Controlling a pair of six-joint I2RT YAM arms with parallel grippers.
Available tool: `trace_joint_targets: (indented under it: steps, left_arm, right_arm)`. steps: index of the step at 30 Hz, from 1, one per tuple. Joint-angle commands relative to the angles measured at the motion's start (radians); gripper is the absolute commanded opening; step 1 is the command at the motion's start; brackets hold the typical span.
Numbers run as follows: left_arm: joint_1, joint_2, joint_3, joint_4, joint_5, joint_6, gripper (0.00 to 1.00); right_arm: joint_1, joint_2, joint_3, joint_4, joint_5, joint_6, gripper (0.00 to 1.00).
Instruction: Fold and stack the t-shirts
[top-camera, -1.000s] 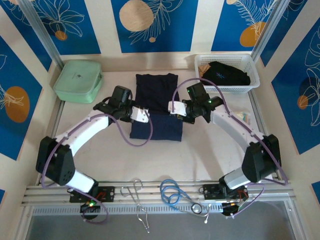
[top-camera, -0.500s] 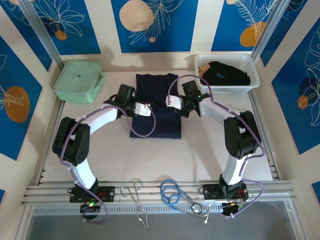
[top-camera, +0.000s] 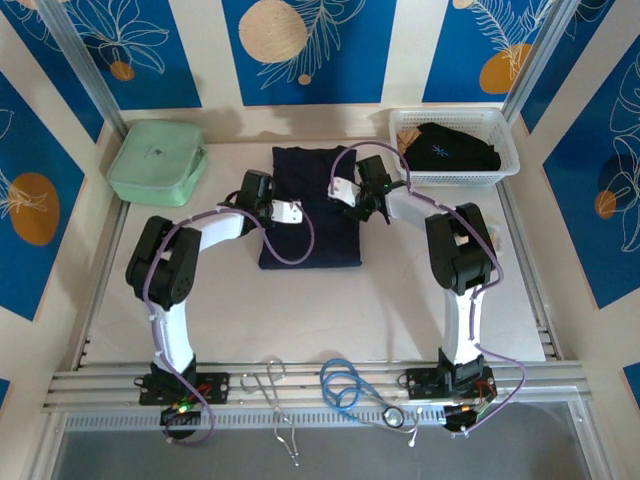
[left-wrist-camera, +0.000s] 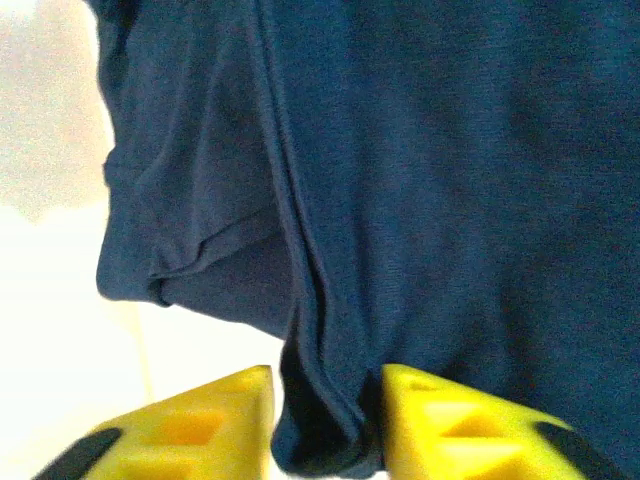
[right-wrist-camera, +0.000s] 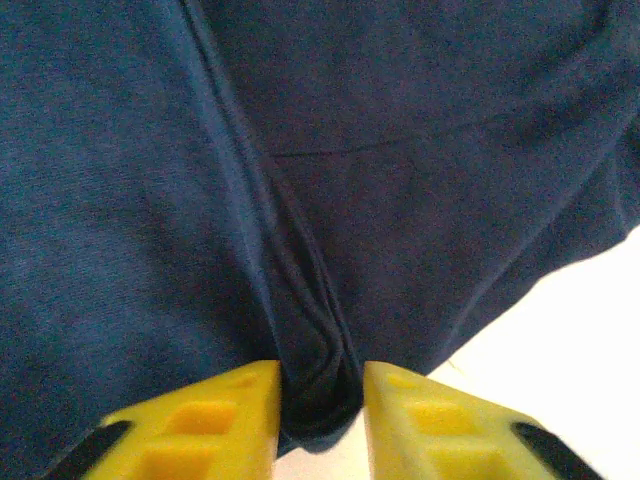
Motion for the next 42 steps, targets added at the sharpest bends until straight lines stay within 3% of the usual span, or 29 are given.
trace_joint_targets:
  steps: [1, 7, 11, 14, 17, 19, 21, 25, 29, 34, 42]
  left_arm:
    - [0.013, 0.012, 0.028, 0.072, -0.027, -0.034, 0.38]
    - [0.013, 0.008, 0.053, 0.219, -0.135, -0.055, 0.48]
    - [0.013, -0.036, 0.038, 0.4, -0.225, -0.109, 0.59]
    - [0.013, -0.144, -0.016, 0.436, -0.171, -0.177, 0.65]
    - [0.014, -0.284, -0.103, 0.419, -0.025, -0.219, 0.78]
    - [0.016, -0.401, -0.175, 0.35, 0.13, -0.186, 0.82]
    - [0.015, -0.505, -0.2, 0.151, 0.259, -0.116, 0.84]
    - [-0.005, -0.64, -0.222, -0.269, 0.344, 0.062, 0.85]
    - [-0.06, -0.69, -0.325, -0.469, 0.247, 0.28, 0.84]
    - [-0.11, -0.628, -0.34, -0.573, 0.143, 0.363, 0.84]
    - [-0.143, -0.546, -0.308, -0.597, 0.093, 0.395, 0.84]
  right_arm:
    - [-0.012, 0.013, 0.059, 0.013, 0.031, 0.076, 0.38]
    - [-0.029, -0.021, 0.101, 0.01, 0.055, 0.146, 0.46]
    - [-0.037, -0.137, 0.05, 0.027, 0.023, 0.133, 0.49]
    - [-0.039, -0.272, -0.057, 0.076, -0.048, 0.063, 0.51]
    - [-0.039, -0.413, -0.167, 0.061, -0.163, -0.062, 0.54]
    - [-0.041, -0.493, -0.218, -0.016, -0.258, -0.142, 0.58]
    - [-0.039, -0.559, -0.242, -0.101, -0.316, -0.193, 0.59]
    - [-0.022, -0.679, -0.299, -0.298, -0.386, -0.36, 0.64]
    - [0.042, -0.696, -0.318, -0.513, -0.315, -0.511, 0.66]
    - [0.122, -0.615, -0.35, -0.541, -0.157, -0.598, 0.67]
    - [0.19, -0.443, -0.341, -0.513, -0.053, -0.632, 0.7]
